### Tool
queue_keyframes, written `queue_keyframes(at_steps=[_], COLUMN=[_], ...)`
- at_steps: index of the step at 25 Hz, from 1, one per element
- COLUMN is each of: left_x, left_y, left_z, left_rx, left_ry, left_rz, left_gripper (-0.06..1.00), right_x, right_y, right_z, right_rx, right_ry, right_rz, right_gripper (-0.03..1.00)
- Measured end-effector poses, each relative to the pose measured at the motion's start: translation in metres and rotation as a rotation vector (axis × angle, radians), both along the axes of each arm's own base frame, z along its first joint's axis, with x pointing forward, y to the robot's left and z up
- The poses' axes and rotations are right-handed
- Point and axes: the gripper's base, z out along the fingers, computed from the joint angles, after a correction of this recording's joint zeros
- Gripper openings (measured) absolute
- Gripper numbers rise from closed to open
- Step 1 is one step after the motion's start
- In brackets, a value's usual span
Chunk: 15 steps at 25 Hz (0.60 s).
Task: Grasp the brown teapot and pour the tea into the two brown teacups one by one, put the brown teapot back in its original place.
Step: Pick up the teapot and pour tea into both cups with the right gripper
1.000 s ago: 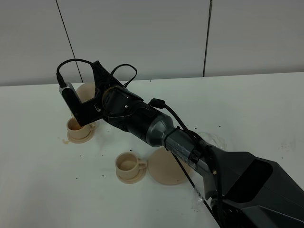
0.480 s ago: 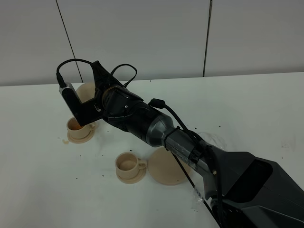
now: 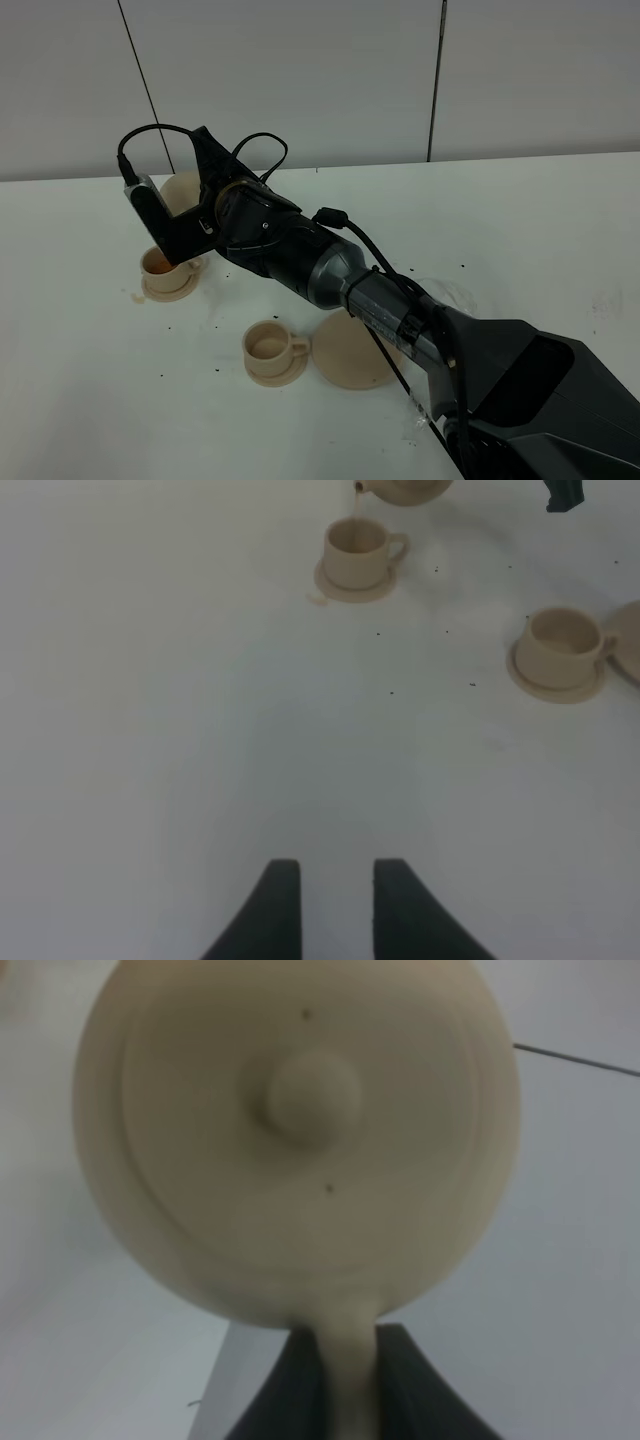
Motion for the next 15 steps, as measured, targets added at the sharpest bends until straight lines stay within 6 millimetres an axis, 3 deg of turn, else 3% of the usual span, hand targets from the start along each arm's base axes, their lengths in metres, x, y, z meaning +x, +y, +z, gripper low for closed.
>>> queue_keyframes(at_steps=[15], left_x=[0.0000], left_y=[0.0000], left_z=[0.0000], left_rx=[0.000], left_ry=[0.000], left_rz=[0.000], left_gripper=[0.25], right_x=[0.0000], right_y=[0.0000], right_z=[0.0000], right_rx=[-0.035], right_ry=[-0.016], right_rz=[0.020], right_gripper=[0.09])
